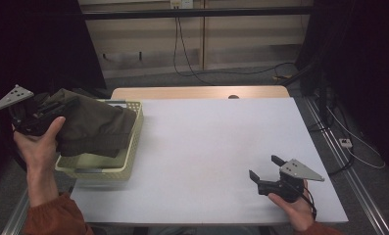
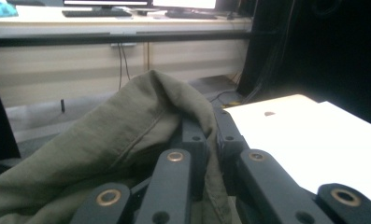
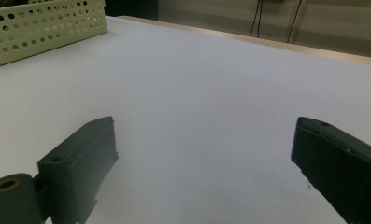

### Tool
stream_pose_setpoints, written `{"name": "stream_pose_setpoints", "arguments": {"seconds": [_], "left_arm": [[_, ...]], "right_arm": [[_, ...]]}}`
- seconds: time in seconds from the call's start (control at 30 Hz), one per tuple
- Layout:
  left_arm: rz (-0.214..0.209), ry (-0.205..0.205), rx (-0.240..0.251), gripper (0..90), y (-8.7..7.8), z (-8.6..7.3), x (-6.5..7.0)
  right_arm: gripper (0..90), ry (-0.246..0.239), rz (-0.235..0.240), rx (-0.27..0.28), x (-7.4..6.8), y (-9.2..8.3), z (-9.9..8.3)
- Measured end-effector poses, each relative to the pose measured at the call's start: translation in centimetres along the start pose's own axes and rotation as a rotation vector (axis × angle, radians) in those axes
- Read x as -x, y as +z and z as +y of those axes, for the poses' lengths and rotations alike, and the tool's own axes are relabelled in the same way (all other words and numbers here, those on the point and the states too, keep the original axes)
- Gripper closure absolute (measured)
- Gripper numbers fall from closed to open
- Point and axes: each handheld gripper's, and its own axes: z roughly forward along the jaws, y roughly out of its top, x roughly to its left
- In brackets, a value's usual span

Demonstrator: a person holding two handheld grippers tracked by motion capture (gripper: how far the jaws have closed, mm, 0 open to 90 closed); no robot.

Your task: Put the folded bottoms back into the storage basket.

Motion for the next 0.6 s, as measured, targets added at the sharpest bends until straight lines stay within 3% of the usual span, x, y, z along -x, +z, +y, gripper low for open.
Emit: {"name": "stream_pose_setpoints", "arguments": {"seconds": [0.23,0.47,0.6], "left_arm": [[0.013,-0.012,-0.071,86.0,1.1,-0.9,-0.8],[-0.012,-0.002,-0.144,86.0,1.7,-1.8,-1.3],[-0.031,-0.022,-0.182,86.0,1.7,-2.3,-1.9]], "right_arm": [[7.0,-0.002,0.001,0.0,0.0,0.0,0.0],[7.0,-0.002,0.002,0.0,0.0,0.0,0.0],[7.0,-0.001,0.004,-0.001,0.0,0.0,0.0]]}}
